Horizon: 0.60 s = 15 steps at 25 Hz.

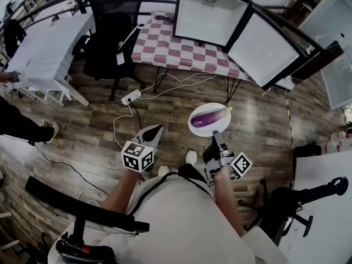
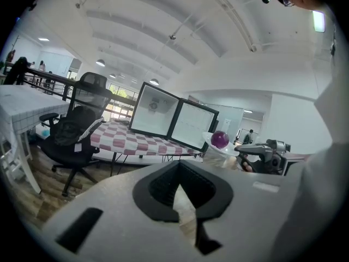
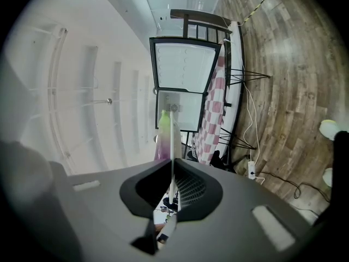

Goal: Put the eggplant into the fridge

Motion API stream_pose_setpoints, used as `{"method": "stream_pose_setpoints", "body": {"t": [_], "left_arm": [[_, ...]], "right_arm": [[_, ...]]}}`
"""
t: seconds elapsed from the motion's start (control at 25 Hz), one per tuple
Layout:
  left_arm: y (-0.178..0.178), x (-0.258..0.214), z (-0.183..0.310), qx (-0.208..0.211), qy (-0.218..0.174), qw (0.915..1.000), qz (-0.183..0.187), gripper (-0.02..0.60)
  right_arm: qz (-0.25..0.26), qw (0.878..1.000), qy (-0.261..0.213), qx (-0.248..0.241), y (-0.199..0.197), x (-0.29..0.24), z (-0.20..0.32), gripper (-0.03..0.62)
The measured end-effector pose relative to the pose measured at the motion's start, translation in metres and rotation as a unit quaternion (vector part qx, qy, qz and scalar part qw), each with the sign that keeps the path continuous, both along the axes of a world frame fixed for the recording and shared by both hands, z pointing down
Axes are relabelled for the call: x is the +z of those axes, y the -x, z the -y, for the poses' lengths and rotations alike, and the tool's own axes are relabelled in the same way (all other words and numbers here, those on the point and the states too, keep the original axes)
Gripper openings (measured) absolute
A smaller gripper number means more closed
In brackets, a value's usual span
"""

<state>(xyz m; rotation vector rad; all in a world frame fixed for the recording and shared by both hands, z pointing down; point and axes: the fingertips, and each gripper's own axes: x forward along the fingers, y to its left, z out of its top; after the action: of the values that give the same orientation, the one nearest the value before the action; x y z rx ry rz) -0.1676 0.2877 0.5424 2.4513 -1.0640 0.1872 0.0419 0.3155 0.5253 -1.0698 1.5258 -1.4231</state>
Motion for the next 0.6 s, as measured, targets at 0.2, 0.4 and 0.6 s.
{"method": "stream_pose_setpoints", "body": {"t": [0.2, 0.4, 0.6], "left_arm": [[-0.002, 0.004, 0.002, 0.004, 0.003, 1.0, 0.0, 0.003], [-0.003, 0.007, 0.016, -0.004, 0.007, 1.0, 0.002, 0.003], [-0.01, 0.009, 0.04, -0.012, 0.009, 0.9999, 0.007, 0.003]], "right_arm": [[0.001, 1.0, 0.006, -0.003, 0.003, 0.005, 0.004, 0.026], [0.002, 1.0, 0.006, -0.009, 0.0, 0.007, 0.021, 0.026], [0.002, 1.0, 0.003, -0.014, -0.008, 0.006, 0.049, 0.026]]}}
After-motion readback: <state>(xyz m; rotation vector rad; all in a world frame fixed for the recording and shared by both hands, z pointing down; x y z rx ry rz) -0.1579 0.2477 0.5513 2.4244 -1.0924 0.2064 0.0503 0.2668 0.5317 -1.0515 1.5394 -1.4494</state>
